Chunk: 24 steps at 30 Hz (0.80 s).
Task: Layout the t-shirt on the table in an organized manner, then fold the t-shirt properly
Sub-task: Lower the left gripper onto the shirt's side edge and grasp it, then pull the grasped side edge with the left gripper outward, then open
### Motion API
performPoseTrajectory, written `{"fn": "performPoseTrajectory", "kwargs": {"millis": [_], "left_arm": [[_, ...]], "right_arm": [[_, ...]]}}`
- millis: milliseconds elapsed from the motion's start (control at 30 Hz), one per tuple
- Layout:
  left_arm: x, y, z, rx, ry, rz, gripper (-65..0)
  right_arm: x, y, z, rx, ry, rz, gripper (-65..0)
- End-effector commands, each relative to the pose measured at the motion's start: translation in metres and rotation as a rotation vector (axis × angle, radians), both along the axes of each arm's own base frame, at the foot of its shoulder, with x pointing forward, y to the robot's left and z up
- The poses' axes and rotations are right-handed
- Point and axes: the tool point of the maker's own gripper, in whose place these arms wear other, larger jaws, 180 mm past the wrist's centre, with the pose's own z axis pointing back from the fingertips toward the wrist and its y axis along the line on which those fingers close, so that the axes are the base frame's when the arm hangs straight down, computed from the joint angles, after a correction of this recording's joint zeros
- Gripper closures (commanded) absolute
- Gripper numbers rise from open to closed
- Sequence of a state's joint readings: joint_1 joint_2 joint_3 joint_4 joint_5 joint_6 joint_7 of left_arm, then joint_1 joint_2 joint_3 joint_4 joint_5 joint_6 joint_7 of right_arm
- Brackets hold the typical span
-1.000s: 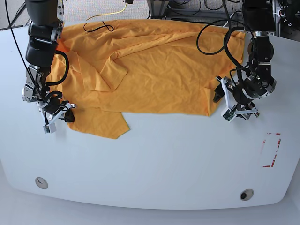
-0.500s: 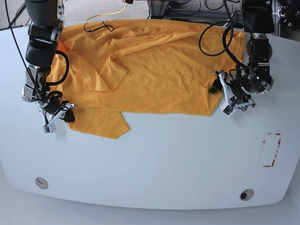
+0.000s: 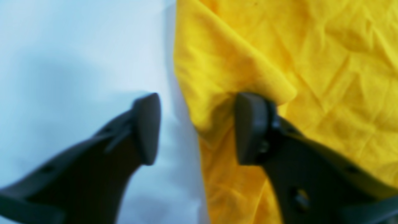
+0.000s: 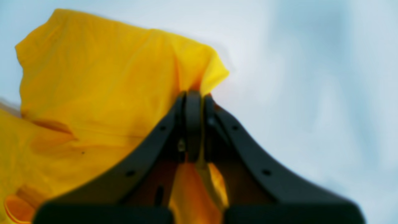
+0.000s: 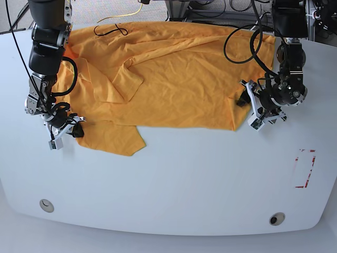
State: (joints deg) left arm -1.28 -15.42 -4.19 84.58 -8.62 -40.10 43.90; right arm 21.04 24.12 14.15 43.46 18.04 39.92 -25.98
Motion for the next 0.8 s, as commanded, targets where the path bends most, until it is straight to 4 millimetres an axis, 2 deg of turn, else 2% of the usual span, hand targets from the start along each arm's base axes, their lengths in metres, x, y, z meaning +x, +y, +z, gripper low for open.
{"fn": "performPoseTrajectory", "kwargs": {"millis": [0, 133, 300, 367, 500, 767], "left_arm": [[0.0118, 0.0001, 0.0128, -0.010, -0.047, -0.002, -25.4], [0.0096, -0.0068, 0.0099, -0.008, -0.037, -0.026, -23.9], [0.0084, -0.0063, 0.0090, 0.003, -0.033, -0.039, -22.2], [0.0084, -0.0057, 0.0091, 0.005, -0.033, -0.039, -16.7], [0.0084, -0.0057, 0.0091, 0.005, -0.033, -0.039, 0.0], [0.0110, -0.0052, 0.0132, 0.005, -0.046, -0.039, -0.8]], "right_arm": [[-0.0017, -0.0063, 0.0001, -0.039, 0.030, 0.018, 0.0], [-0.0017, -0.0063, 0.0001, -0.039, 0.030, 0.018, 0.0], [-0.0010, -0.0063, 0.0007, -0.039, 0.028, 0.018, 0.0], [-0.0010, -0.0065, 0.0009, -0.039, 0.027, 0.017, 0.0], [-0.0003, -0.0068, 0.0016, -0.038, 0.025, 0.016, 0.0], [-0.0003, -0.0065, 0.0015, -0.039, 0.026, 0.017, 0.0]]}}
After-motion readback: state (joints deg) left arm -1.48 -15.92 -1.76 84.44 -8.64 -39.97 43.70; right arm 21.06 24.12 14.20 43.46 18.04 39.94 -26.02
